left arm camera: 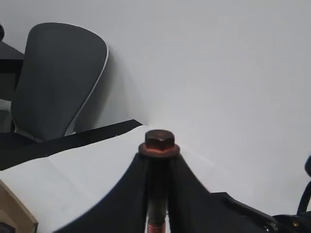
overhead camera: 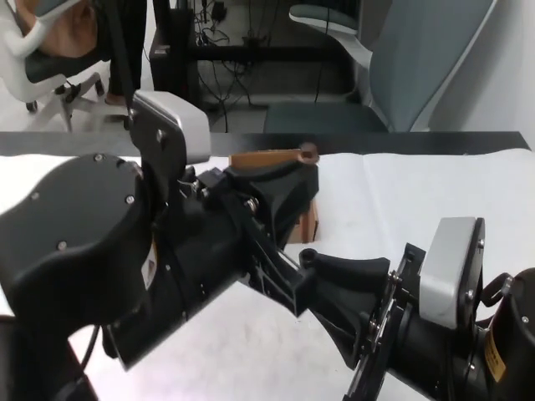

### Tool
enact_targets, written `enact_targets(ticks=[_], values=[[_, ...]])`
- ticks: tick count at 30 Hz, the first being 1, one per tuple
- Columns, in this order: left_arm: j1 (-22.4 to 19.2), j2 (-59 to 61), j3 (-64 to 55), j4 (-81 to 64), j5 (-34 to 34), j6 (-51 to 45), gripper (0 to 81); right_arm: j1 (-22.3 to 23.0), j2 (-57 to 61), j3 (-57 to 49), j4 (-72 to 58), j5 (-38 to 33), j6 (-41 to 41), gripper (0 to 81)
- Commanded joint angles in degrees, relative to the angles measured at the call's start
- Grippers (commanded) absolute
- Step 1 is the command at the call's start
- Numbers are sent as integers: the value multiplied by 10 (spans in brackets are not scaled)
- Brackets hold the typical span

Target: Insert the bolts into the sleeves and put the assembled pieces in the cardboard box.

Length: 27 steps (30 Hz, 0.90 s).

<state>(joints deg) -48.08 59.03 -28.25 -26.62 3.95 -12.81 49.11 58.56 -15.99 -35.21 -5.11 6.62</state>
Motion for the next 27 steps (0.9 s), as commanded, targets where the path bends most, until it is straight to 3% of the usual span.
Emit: enact_targets(ticks=[1,7,27], values=[[2,-8,0,-4,4,-6,18,0,0,-2,-11,3,-1,6],[2,-8,0,18,31,-48,18,0,0,-2,-11,35,-1,6],[1,-8,1,48,72,-87,10,0,0,-2,-22,35,-3,6]])
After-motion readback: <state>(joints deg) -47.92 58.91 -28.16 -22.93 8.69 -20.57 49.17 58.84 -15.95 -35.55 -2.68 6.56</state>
